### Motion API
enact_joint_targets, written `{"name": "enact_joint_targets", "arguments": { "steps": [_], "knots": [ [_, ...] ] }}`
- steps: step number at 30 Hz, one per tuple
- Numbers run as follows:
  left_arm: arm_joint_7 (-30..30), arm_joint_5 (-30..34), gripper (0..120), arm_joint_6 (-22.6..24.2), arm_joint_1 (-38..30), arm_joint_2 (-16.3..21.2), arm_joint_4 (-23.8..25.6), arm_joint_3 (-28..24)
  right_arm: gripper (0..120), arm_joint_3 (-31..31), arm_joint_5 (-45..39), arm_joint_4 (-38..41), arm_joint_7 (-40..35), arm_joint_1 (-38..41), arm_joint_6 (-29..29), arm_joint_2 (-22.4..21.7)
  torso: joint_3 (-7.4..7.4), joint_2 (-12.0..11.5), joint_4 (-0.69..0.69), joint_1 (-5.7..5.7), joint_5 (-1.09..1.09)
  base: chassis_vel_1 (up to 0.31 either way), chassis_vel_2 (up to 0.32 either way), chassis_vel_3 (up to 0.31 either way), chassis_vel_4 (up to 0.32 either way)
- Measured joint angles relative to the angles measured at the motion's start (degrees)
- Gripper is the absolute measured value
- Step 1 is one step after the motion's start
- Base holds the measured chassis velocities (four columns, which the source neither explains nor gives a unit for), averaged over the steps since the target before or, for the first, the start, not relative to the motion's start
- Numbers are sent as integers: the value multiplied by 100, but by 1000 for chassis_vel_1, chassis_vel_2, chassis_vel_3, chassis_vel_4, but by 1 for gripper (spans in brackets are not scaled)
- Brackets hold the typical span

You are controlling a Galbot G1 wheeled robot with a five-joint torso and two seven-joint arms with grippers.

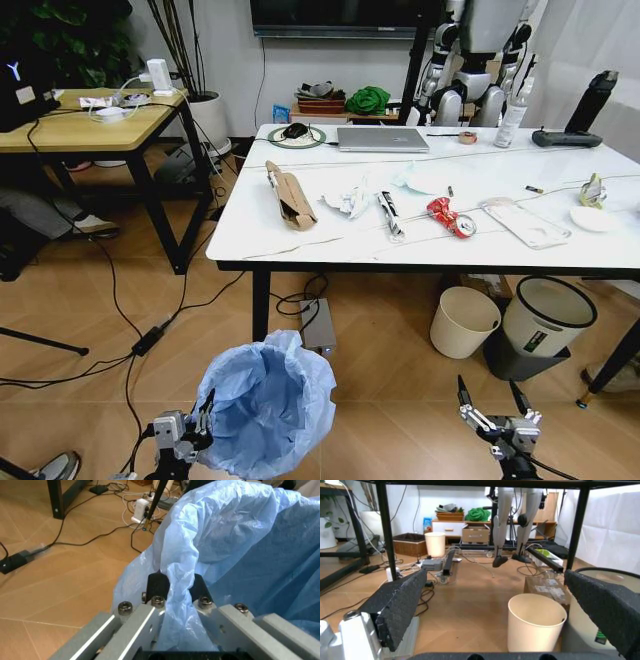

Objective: Pick up the trash bin and place the trash from the table into it.

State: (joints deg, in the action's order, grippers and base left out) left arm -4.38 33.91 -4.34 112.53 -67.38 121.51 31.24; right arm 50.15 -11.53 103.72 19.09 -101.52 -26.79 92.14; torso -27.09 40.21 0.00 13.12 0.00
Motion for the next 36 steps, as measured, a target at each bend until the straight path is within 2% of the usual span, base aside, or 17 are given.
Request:
{"name": "enact_joint_targets", "arguments": {
  "steps": [21,36],
  "knots": [
    [-75,82,0,36,-215,163,-83,-257,100,93,-93,-126,-59,-28,66,0,-306,522,0,216,0,0,0,0,0],
    [-92,62,0,41,-60,239,37,-347,100,65,91,46,-51,-78,-2,0,-516,888,0,371,0,0,0,0,0]
  ]
}}
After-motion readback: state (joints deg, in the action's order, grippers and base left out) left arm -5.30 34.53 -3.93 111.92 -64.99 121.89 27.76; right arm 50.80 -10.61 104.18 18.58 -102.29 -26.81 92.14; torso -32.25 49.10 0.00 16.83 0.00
